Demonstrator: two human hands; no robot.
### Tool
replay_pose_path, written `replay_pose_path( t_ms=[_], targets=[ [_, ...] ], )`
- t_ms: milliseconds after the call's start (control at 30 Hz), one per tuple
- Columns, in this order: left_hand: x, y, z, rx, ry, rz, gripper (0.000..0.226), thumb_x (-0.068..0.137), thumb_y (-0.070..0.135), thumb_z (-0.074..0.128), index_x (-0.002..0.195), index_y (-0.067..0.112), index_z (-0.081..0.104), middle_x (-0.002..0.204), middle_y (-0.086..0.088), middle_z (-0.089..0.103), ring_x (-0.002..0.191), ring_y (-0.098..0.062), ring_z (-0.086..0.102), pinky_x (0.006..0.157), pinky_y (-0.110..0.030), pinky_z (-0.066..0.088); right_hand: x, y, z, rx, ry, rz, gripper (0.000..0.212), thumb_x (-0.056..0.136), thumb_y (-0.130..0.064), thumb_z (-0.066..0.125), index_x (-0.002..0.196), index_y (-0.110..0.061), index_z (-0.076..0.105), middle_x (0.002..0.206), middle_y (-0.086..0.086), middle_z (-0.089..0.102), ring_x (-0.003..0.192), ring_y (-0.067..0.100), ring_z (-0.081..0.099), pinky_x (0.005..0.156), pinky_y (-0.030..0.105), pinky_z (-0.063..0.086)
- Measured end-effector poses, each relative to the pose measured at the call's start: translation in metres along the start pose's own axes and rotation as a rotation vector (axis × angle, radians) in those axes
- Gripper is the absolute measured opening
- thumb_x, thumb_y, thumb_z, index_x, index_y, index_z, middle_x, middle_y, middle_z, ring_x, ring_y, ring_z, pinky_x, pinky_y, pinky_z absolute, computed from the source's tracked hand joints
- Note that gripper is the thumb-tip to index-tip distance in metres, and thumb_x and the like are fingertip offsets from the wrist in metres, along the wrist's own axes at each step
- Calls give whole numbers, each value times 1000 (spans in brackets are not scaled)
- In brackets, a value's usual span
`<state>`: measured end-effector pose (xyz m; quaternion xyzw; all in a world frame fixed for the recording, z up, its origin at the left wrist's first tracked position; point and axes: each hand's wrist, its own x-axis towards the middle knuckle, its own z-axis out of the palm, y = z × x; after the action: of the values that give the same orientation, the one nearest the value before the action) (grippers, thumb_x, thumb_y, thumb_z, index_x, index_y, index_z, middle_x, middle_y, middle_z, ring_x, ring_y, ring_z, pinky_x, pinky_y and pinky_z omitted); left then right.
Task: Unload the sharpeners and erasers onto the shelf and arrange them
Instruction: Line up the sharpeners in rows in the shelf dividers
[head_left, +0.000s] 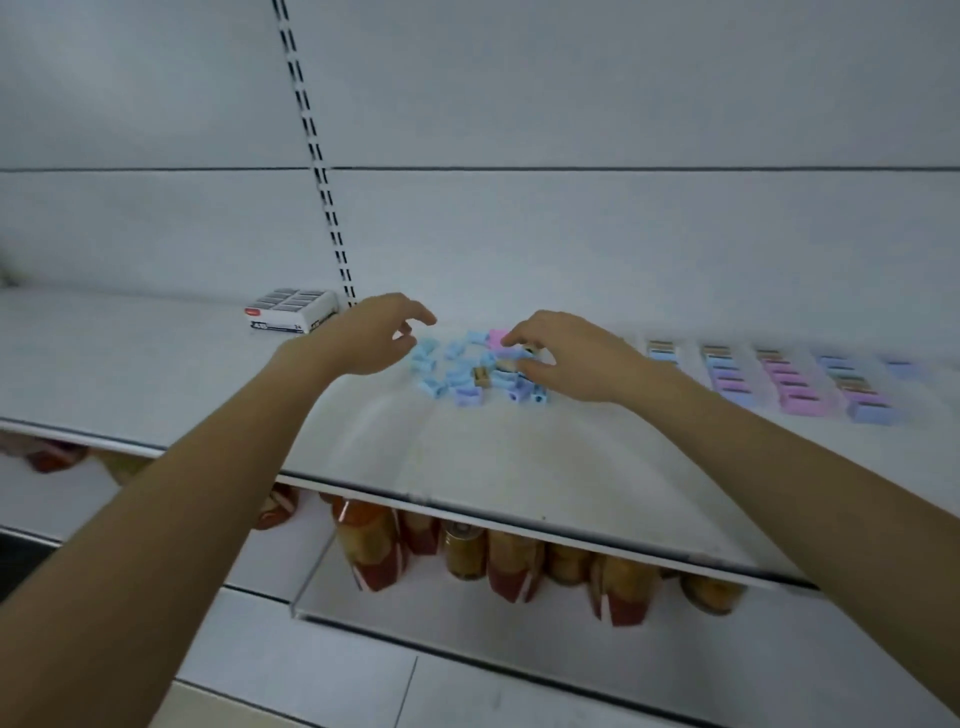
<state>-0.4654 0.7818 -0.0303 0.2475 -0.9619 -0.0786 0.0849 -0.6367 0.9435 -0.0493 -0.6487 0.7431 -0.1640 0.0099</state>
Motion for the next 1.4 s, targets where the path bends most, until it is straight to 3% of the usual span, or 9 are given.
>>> replay_pose_path(
  t_ms=[133, 367, 667, 867, 1000, 1067, 1200, 1300, 1400],
  targets=[
    [5, -35, 14, -40, -50, -41, 37, 93, 6, 44, 129, 15, 50, 131, -11, 49, 111, -24, 55, 101, -34, 38, 37, -15, 13, -6, -70, 36, 33, 94, -23, 46, 126, -19, 51, 123, 7, 51, 112, 21, 49, 94, 34, 40],
    [35, -52, 37, -125, -73, 29, 41, 95, 1, 37, 126, 19, 55, 130, -10, 51, 120, -22, 46, 97, -23, 30, 94, -16, 28, 0, -144, 29, 30, 93, -29, 49, 121, -21, 57, 118, 1, 54, 96, 11, 47, 83, 24, 37],
    [67, -77, 44, -248, 2, 131, 18, 86, 18, 62, 104, 16, 62, 101, 4, 62, 84, -10, 56, 62, 1, 34, 128, -18, 37, 16, -185, 46, 25, 84, -26, 63, 108, -18, 64, 97, -6, 57, 85, 6, 51, 73, 20, 38],
    [89, -78, 44, -554, 33, 152, 22, 93, 11, 50, 115, 13, 52, 91, 1, 57, 72, -9, 58, 64, -1, 40, 119, -15, 34, 301, 45, 136, 35, 82, -16, 66, 116, -16, 61, 110, 3, 59, 96, 15, 60, 91, 29, 48],
    [85, -73, 45, -1085, -23, 106, 30, 98, 4, 33, 121, 15, 50, 89, -2, 59, 75, -9, 62, 83, -21, 52, 105, -21, 40, 415, 214, 180, 33, 83, -7, 61, 113, -20, 62, 103, -9, 55, 87, 7, 62, 81, 17, 47],
    [81, -70, 42, -1227, -80, 93, 32, 99, 4, 29, 114, 18, 53, 92, -2, 61, 75, -8, 62, 82, -21, 52, 99, -27, 41, 505, 294, 196, 34, 83, 0, 57, 105, -25, 62, 99, -12, 54, 76, 3, 61, 71, 14, 45],
    [78, -66, 35, -1426, -140, 91, 29, 97, 6, 36, 110, 21, 57, 97, -4, 64, 73, -7, 66, 80, -19, 53, 88, -41, 41, 653, 445, 296, 35, 87, -2, 56, 96, -35, 61, 102, -3, 64, 87, 26, 66, 75, 40, 51],
    [74, -62, 32, -1465, -164, 128, 30, 92, 1, 47, 114, 18, 56, 100, -5, 63, 75, -8, 67, 80, -18, 54, 78, -50, 44, 705, 508, 356, 32, 88, 0, 54, 99, -29, 60, 110, 3, 64, 90, 8, 67, 81, 36, 53],
    [66, -57, 31, -1448, -143, 195, 37, 86, -5, 56, 116, 16, 55, 102, -7, 62, 74, -8, 67, 77, -17, 53, 67, -58, 43, 714, 557, 401, 31, 87, 5, 54, 102, -21, 61, 107, 2, 62, 85, 3, 67, 71, 22, 52]
  ],
)
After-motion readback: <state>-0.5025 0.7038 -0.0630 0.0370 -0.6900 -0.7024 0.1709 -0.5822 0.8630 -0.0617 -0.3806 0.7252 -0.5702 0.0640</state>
